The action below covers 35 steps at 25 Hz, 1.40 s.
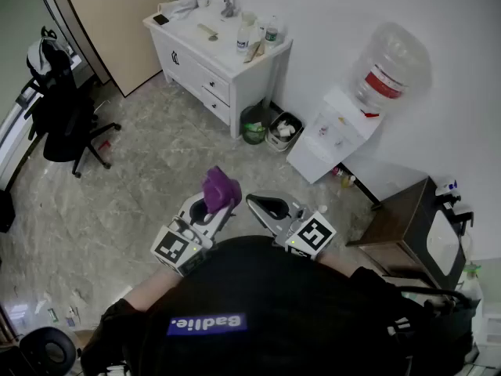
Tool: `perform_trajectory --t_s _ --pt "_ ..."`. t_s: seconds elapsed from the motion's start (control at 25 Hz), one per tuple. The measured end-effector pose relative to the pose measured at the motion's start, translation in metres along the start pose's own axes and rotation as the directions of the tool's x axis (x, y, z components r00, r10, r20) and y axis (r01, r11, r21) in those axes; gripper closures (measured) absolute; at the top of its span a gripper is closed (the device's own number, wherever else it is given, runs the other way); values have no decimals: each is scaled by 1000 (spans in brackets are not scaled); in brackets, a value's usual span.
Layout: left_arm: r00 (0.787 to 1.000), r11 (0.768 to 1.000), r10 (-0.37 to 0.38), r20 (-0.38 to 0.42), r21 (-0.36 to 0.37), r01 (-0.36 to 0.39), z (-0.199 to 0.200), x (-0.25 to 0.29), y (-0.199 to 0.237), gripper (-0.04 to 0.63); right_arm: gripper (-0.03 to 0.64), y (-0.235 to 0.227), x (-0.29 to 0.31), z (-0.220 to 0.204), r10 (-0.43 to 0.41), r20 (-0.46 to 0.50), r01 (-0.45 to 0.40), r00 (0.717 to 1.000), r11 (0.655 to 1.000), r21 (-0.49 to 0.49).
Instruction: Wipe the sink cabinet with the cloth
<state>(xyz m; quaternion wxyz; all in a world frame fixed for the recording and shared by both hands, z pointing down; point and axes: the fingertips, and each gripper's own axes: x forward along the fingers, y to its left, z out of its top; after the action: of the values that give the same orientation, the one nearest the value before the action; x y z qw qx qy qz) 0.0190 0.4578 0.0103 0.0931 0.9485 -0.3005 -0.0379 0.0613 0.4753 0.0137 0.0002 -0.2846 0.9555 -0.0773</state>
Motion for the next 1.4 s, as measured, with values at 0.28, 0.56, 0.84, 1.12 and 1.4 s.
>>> perform_trajectory --t_s 0.28,0.56,0.84,1.12,1.4 --pt "1000 1000 -1 -21 -8 1 1 1 -4 511 621 1 -1 -1 4 1 -4 1000 1000 -3" --pt "1000 1000 4 -29 -14 -5 2 -2 -5 511 621 4 -2 -1 14 5 -14 1000 1000 5" --pt "1000 1000 19 -20 -17 -20 1 1 -4 511 621 -1 -4 -1 22 13 -22 1000 1000 15" --pt "999 998 52 -11 -23 -53 1 24 -8 511 621 -21 -22 2 32 19 -33 999 999 19" --pt "989 988 148 -3 -42 -148 -2 42 -3 511 621 -49 -42 -5 64 20 -65 998 997 51"
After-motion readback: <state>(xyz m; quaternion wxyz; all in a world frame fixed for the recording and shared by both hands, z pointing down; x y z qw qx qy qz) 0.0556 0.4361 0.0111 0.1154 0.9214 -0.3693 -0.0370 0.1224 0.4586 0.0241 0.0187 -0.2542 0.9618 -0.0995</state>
